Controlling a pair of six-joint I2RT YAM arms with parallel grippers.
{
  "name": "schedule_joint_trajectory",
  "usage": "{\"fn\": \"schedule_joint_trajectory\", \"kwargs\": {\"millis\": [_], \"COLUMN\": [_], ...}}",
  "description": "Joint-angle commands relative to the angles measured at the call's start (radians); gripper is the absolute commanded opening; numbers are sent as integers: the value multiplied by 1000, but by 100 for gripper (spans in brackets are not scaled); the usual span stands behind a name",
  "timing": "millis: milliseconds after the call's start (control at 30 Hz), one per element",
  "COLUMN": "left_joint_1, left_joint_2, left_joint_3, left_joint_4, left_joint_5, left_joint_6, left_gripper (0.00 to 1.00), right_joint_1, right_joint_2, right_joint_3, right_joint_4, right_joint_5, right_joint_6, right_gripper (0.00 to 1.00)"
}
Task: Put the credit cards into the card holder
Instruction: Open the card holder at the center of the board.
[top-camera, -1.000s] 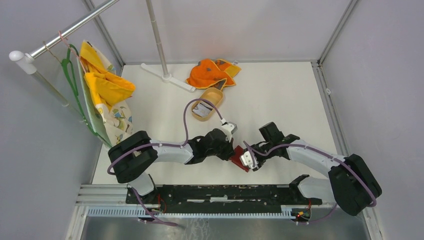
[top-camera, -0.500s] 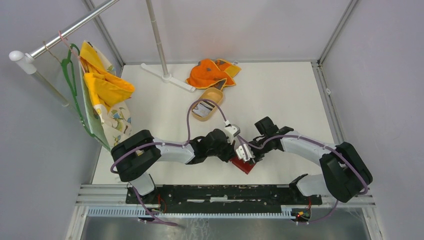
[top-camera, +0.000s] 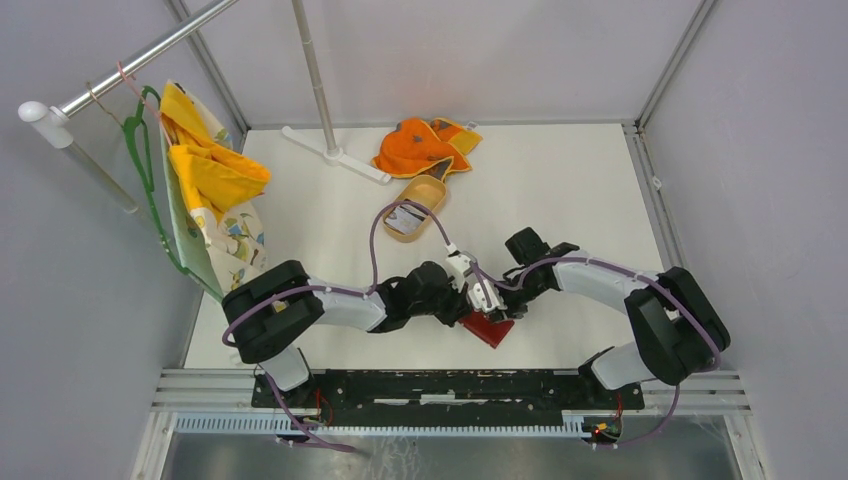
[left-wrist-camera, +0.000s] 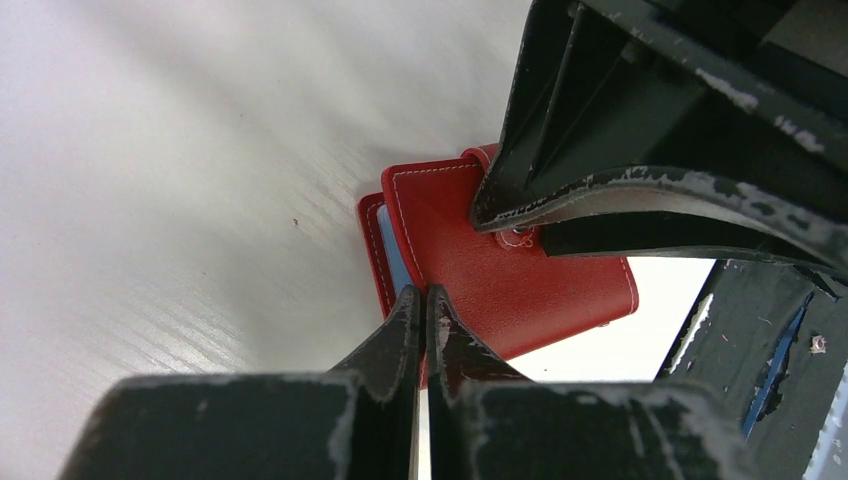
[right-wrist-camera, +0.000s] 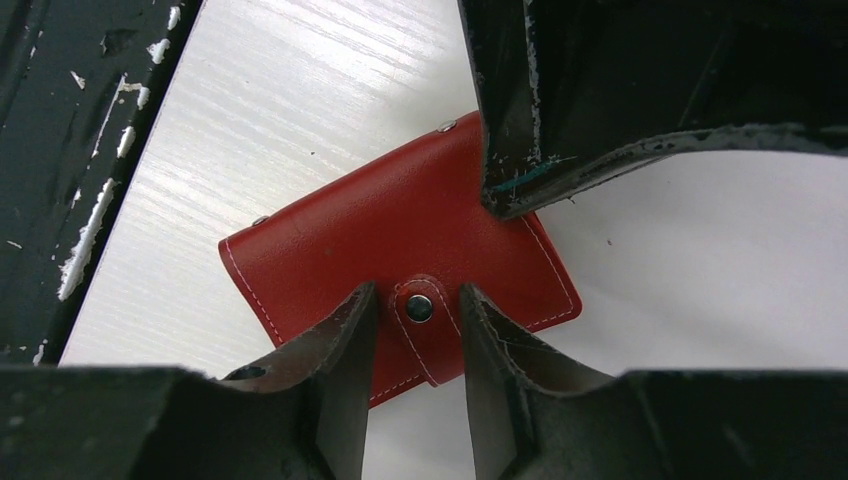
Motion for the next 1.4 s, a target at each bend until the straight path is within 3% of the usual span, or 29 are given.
{"fn": "schedule_joint_trajectory", "kwargs": {"millis": [0,133,367,733,833,900,1000,1200,1367], "left_joint_1": [3,10,60,116,114,114,115,113,113], "left_joint_2": [-14,-16,-1,32,40,44,54,71,65], "left_joint_3": [-35,-46,-70,-66,-50,-42,-33,-9,-9], "left_joint_4": [28,43,73,118,118,115,114,109,98], "left_joint_5": [11,6,11,102,133,146,166,195,194], "left_joint_6": [59,54,21,-5,0,6,10,14,21], "left_gripper": [2,2,2,2,2,2,2,2,2], "right_joint_1": [-7,-6,-12,-44,-45,-44,-29,5,12], "right_joint_2": [42,40,-27,-73,-60,-51,-32,1,35], "right_joint_3": [6,11,8,-13,-25,-33,-35,-38,-18], "right_joint_4": [-26,-27,-59,-67,-60,-54,-43,23,29], "right_joint_5": [107,113,38,-42,-58,-62,-37,57,114], "right_joint_6": [3,7,-72,-122,-120,-114,-95,-5,39], "right_gripper": [38,28,1,0,29,43,53,54,43]}}
